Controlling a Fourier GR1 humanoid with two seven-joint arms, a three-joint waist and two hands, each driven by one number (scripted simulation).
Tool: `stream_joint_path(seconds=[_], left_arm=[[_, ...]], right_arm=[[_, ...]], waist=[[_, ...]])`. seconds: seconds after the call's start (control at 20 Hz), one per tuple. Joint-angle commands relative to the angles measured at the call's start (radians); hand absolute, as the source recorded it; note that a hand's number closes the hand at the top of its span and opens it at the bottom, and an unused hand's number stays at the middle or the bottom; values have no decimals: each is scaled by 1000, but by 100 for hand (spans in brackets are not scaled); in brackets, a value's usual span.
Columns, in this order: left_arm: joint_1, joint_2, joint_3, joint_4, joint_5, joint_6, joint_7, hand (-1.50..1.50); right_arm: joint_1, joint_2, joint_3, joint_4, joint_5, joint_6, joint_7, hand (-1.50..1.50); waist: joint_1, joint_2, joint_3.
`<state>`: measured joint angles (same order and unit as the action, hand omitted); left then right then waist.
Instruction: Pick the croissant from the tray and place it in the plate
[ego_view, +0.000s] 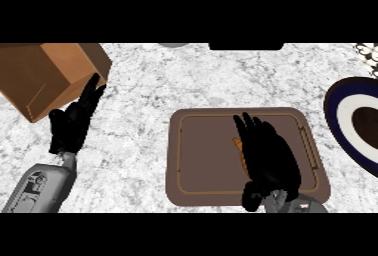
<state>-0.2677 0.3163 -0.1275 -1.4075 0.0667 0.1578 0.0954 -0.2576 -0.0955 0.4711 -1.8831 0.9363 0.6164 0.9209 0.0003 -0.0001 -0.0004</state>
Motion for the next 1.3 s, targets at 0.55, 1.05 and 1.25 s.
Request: stream_joint_path(seconds=[0.55,1.05,1.25], left_arm=[[57,-38,60,-72,-64,-49,5,0],[-31,-73,113,18,-94,-85,39,0],[53,-72,128,-34,-106,-117,0,0]], right_arm=[[121,-41,-74,115,93,-35,-110,-150],[25,-56,-112,251,172,-130,-244,150],[19,-27,-119,271,209,-143,-249,150]], waist=[[-1,-1,1],[-1,1,0],[2,0,0]])
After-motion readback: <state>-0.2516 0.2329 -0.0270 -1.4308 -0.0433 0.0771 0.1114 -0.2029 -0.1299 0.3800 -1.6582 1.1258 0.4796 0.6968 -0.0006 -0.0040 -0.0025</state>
